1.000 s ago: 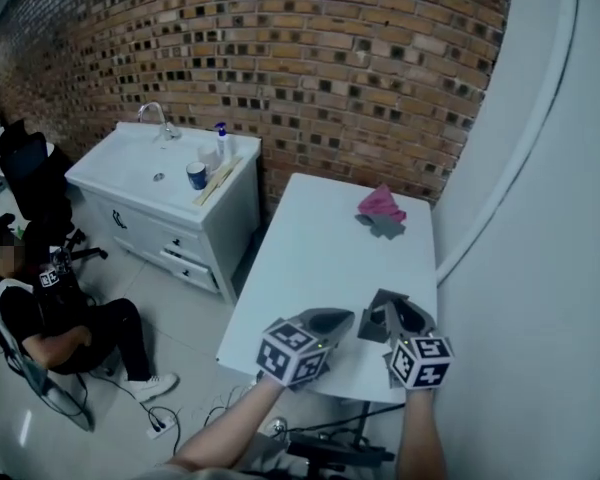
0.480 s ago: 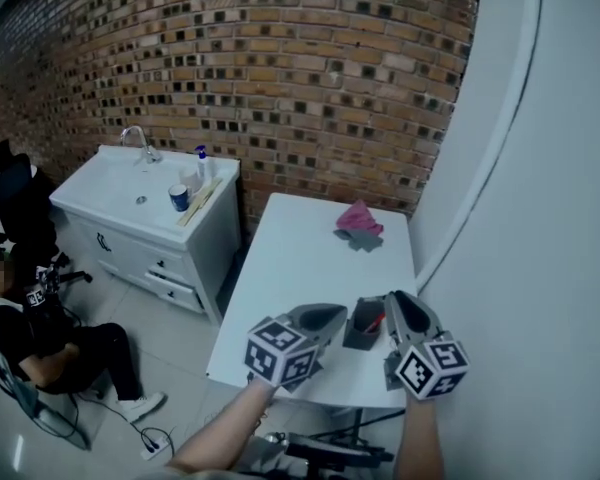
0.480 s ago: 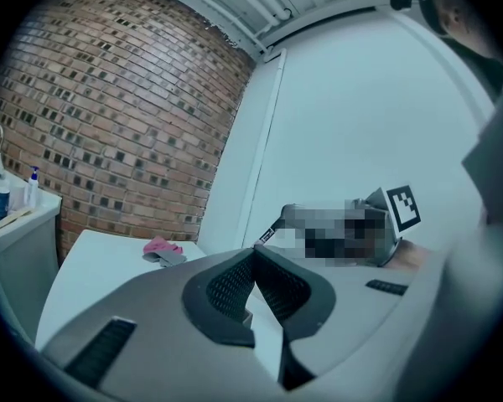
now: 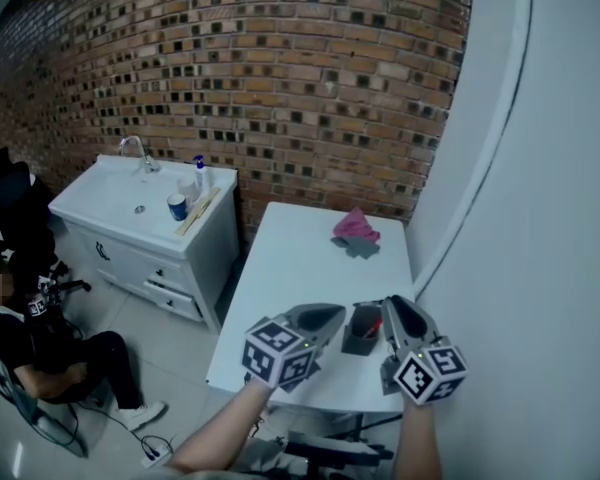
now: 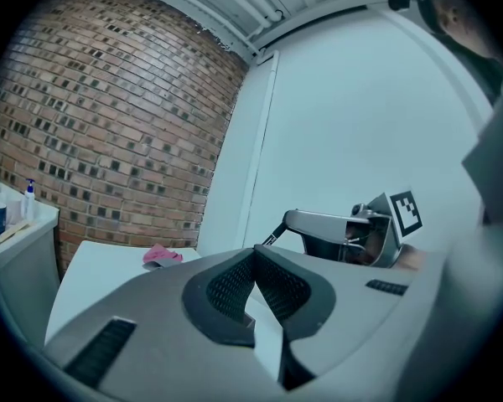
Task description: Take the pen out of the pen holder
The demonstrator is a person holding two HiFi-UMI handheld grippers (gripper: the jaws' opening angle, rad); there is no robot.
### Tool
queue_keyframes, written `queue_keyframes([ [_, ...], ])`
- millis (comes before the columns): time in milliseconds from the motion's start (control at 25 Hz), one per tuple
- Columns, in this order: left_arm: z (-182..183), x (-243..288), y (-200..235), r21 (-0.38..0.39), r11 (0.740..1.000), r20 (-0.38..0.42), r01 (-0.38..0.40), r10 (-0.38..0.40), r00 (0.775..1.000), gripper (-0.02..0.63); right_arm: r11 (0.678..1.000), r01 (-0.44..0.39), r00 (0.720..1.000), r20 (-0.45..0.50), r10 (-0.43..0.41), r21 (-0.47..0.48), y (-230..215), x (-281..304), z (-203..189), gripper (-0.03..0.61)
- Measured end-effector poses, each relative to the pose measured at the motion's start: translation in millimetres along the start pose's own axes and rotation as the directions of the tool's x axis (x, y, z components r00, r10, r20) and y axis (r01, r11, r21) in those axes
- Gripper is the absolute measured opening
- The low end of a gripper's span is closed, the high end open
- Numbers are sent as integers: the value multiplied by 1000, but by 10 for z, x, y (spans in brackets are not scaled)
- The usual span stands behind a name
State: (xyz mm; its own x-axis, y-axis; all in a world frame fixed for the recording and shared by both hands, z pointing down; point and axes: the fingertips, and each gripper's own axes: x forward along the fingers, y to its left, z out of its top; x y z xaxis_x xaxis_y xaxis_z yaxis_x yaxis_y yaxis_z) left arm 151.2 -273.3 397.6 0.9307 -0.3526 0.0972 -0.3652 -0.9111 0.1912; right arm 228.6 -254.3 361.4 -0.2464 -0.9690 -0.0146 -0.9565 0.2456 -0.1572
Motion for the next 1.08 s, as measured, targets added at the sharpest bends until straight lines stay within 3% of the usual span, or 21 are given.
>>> queue_keyframes([
  [1080,-6,9,-18,-6,1000,2,5,-5,1000,0,1000,-19,1000,4,19,3,23,-9,-1,64],
])
